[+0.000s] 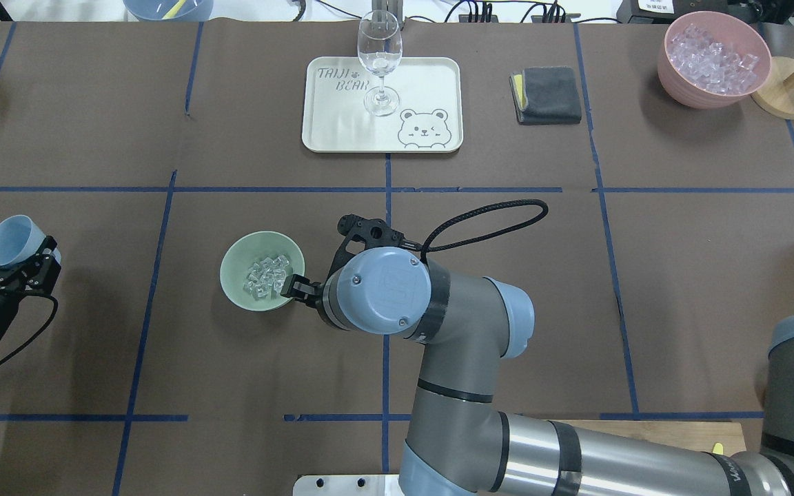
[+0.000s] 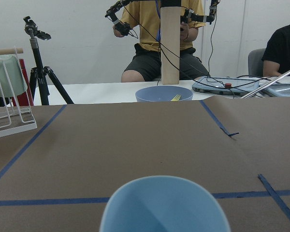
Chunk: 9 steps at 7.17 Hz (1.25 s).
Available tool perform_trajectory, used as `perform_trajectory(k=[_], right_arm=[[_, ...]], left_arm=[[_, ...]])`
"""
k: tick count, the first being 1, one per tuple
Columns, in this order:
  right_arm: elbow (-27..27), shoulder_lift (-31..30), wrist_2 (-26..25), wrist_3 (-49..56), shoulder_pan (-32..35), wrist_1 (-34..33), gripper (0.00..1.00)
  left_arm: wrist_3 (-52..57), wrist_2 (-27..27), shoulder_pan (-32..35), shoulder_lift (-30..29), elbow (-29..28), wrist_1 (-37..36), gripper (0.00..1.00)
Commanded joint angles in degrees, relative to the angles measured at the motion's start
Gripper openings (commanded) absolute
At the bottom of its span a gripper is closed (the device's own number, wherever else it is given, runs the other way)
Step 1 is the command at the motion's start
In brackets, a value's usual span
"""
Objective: Pour ice into bowl
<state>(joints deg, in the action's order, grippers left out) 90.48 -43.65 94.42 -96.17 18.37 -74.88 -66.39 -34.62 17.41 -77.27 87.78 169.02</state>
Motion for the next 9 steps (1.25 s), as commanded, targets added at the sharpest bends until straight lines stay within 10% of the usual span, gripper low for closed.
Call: perform_trajectory(k=[1,9], right_arm=[[-3.82,2.61,-0.46,0.45,1.05,1.4,1.0],[-20.69,13.06,-0.03,1.16,2.11,1.49,0.93]], left_arm=[[-0.05,-0.01,0.26,-0.16,-0.24,0.17,0.99],[2.32,-2.1,1.39,0.45,0.54,0.96,1.0]])
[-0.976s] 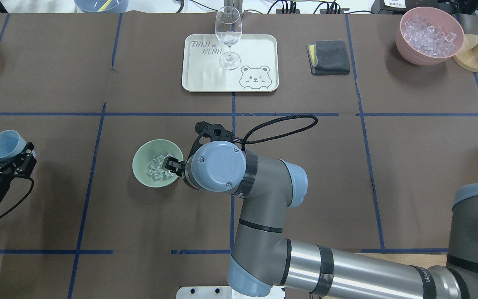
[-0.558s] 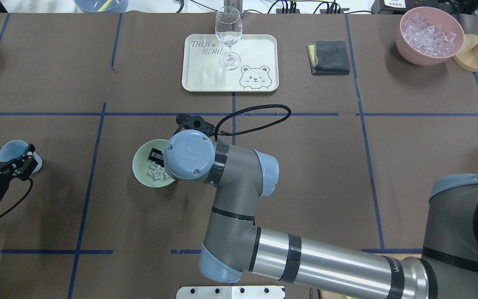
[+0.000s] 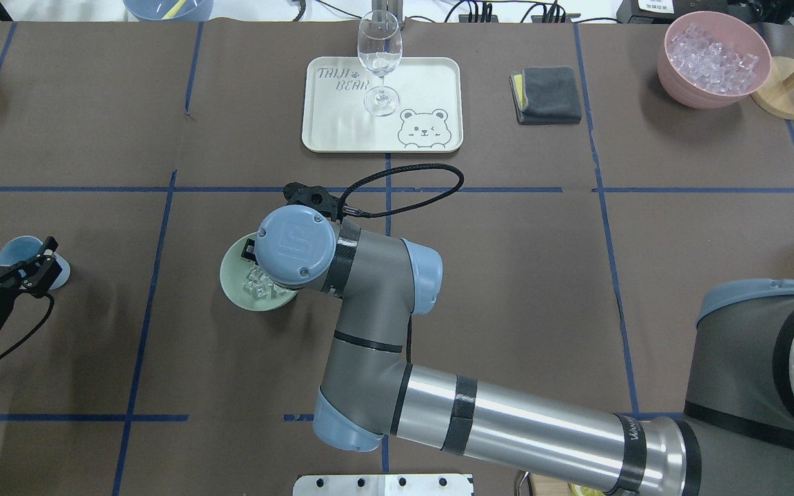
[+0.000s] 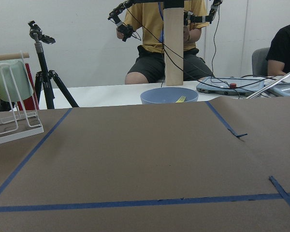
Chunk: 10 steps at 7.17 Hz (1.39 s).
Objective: Pour ice into bowl
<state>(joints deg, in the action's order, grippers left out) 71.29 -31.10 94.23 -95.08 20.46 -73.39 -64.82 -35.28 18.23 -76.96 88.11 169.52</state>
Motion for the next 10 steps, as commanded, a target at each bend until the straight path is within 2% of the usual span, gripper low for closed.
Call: perform_trajectory(k=[1,2,3,4,8,10], right_arm=[[-2.12,0.52,0.34,0.07,-0.07,0.09,0.88],[-2.64,0.52,0.34,-0.02,-0.15,0.09,0.76],[-2.65,0.61,0.43,-0.19,-0.15,0.09,0.34],[-2.65,0.61,0.51,-0.19,-0.15,0.09,0.0],[-0.29,1.4,2.87,0.86,0.98,0.0,0.0],[5.23,0.27,7.61,0.86,3.52,-0.87,0.0]], left_arm=[[1.44,-2.07,1.02,0.49,0.92,0.55,1.0],[4.58,-4.34,2.76,0.49,2.49,0.55,1.0],[5.83,-6.19,4.35,0.49,3.38,0.55,1.0],[7.67,-7.25,5.75,0.41,3.74,0.64,1.0],[14.08,-12.78,11.64,0.49,7.51,0.55,1.0],[22.41,-21.28,19.09,-0.46,7.96,0.46,1.0]])
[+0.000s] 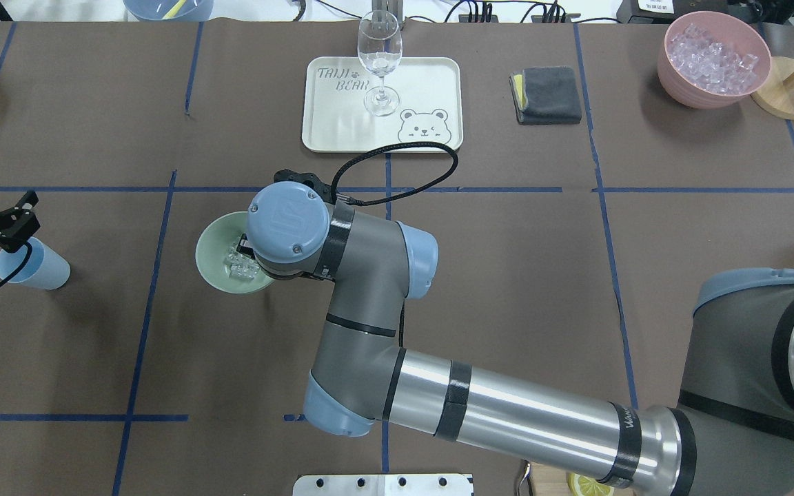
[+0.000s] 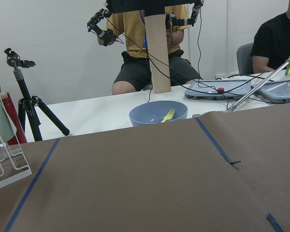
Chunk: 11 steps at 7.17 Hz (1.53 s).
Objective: Pour ice into bowl
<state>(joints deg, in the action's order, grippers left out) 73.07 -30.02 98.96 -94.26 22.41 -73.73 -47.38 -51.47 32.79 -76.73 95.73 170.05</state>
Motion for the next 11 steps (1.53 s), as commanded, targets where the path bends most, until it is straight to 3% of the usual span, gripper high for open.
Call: perform_trajectory(k=[1,2,4,6,7,8,9,11], right_arm=[[8.53,-3.96,3.6,0.12,2.71,-2.97,0.0],[15.2,-8.78,4.21,0.82,4.2,-5.61,0.0],[25.41,-17.83,5.97,4.85,8.15,-8.61,0.0],[30.97,-25.48,8.43,13.0,12.98,-9.33,0.0],[31.52,-28.31,9.83,17.05,15.18,-9.24,0.0],[31.61,-31.29,10.63,20.74,17.38,-8.8,0.0],[31.78,-34.89,10.81,24.69,19.14,-8.28,0.0],[33.7,-45.41,16.5,29.12,23.97,-3.73,0.0]], left_arm=[[7.19,-11.92,9.0,-0.96,0.59,-0.85,1.0],[14.18,-20.6,15.22,-1.49,0.51,-2.43,1.0],[22.14,-26.2,21.06,-6.14,-0.19,-8.85,1.0],[23.36,-38.81,27.73,-9.21,0.15,-18.02,1.0],[33.83,-45.84,33.59,-13.58,-0.1,-26.0,1.0],[42.11,-46.44,36.35,-15.45,-0.19,-33.57,1.0],[42.98,-48.53,37.59,-16.69,-0.2,-40.0,1.0],[44.9,-50.21,38.75,-16.79,-0.19,-48.29,1.0]])
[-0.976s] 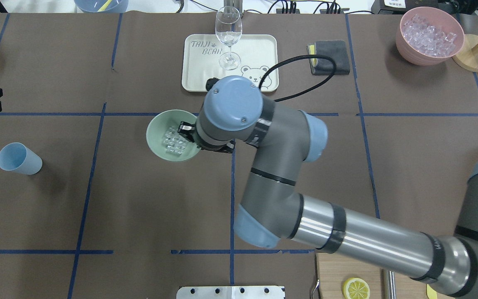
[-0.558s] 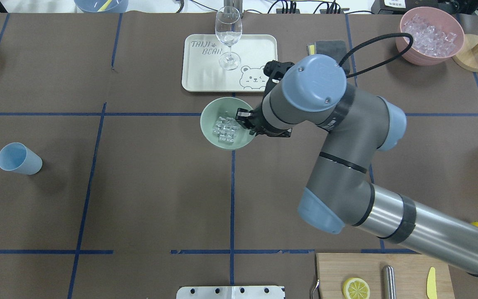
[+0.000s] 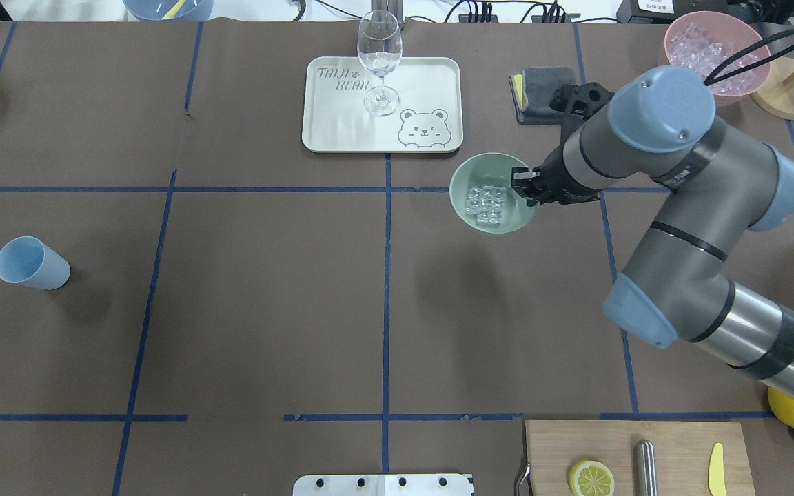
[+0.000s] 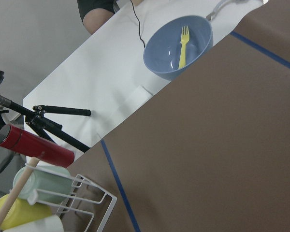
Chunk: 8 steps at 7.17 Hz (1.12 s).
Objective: Pour ice into bowl
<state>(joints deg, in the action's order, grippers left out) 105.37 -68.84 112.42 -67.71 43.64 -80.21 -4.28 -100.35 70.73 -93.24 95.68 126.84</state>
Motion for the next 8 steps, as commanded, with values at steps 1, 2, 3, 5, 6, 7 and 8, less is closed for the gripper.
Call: perform_trajectory(k=[1,2,3,5,6,7,8], right_arm=[[2.2,-15.01,3.5,7.02,5.11,9.92,0.0],[1.69,-21.71,4.99,10.37,7.05,16.78,0.0],[0.81,-25.95,8.13,11.71,9.86,19.63,0.0],[-4.27,-29.67,9.93,14.79,11.73,23.77,0.0],[-7.43,-29.51,9.75,14.97,11.82,26.57,0.0],[-9.2,-29.42,9.75,14.88,11.82,27.3,0.0],[-9.48,-29.6,10.1,14.88,11.91,27.3,0.0]], left_arm=[[6.61,-1.42,2.73,-0.71,-0.14,-9.46,1.0],[9.96,-4.3,4.75,-1.15,-0.14,-11.94,1.0],[10.43,-7.98,5.46,-0.89,-0.23,-12.67,1.0],[10.52,-9.07,6.52,0.08,-0.49,-11.88,1.0],[10.44,-9.07,6.61,1.04,-0.49,-11.79,1.0],[10.44,-9.16,6.7,1.13,-0.49,-11.79,1.0],[10.09,-9.42,6.79,1.13,-0.58,-11.88,1.0]])
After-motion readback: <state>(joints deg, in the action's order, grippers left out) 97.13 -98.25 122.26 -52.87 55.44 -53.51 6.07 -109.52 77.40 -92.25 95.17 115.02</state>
